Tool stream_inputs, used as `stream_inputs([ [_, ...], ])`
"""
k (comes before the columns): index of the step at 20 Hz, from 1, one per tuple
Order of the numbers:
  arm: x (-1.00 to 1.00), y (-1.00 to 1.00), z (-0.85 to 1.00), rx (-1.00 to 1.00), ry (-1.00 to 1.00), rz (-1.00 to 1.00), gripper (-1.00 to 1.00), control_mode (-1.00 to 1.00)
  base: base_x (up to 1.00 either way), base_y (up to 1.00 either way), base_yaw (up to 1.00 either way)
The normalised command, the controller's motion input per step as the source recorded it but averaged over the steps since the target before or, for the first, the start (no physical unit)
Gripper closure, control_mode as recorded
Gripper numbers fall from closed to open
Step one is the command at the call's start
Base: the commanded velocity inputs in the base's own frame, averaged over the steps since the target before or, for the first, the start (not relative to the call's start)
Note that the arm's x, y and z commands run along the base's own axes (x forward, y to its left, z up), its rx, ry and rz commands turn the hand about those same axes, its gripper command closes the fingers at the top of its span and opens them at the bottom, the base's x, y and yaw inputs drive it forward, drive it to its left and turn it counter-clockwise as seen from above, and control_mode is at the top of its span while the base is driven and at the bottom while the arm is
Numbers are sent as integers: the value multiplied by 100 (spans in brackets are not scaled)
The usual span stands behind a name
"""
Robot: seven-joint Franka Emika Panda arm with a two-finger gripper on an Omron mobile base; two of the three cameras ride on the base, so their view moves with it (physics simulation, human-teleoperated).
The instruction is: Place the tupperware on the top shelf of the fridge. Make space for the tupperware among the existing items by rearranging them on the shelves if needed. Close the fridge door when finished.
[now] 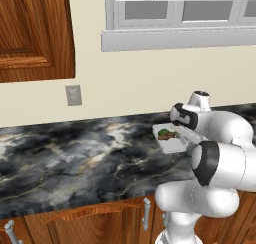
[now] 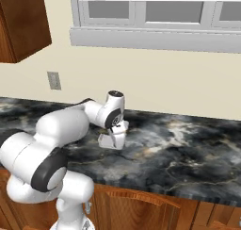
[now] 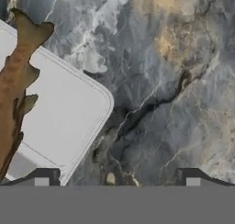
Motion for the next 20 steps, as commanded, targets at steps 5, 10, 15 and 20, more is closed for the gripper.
stream_inputs([
  [5, 22, 0, -62, 0, 0, -1, -100, -100, 0, 0, 0],
  [10, 25, 0, -51, 0, 0, 0, -100, -100, 0, 0, 0],
  [15, 33, 1, -36, 0, 0, -2, 100, -100, 0, 0, 0],
  [20, 9, 5, -20, 0, 0, 0, 100, -100, 0, 0, 0],
])
